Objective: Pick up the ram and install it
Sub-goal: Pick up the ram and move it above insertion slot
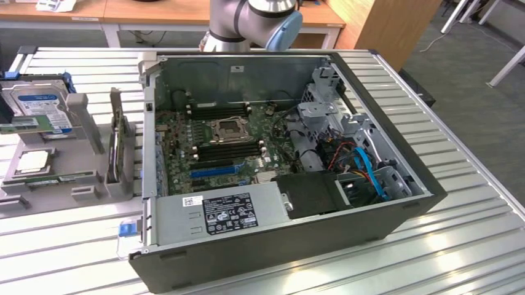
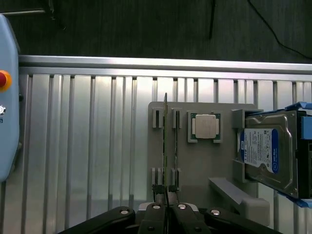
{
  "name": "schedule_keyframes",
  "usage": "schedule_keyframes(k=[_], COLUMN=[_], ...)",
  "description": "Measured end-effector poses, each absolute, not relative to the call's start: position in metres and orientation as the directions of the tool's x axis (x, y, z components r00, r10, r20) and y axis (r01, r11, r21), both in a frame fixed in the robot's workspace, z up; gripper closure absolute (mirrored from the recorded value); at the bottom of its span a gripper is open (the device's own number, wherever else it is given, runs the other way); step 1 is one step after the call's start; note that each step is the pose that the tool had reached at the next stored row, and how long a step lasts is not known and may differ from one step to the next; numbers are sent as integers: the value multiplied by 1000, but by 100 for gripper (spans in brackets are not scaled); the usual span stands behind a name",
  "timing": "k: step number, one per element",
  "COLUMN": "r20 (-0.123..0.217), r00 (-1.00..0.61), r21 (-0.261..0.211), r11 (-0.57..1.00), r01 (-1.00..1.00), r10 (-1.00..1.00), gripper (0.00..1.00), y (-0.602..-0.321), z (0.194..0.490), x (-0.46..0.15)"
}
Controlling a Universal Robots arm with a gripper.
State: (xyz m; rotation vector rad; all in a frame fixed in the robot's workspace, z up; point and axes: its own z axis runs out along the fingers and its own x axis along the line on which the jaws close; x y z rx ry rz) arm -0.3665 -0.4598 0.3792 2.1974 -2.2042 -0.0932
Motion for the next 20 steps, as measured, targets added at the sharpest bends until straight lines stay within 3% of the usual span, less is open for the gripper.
schedule_keyframes(k=[20], r20=[-23], r00=[-4], r21=[62], r11=[2], r01=[-998], r10=[-1000], gripper=[88], y=[-460], z=[398], x=[-366])
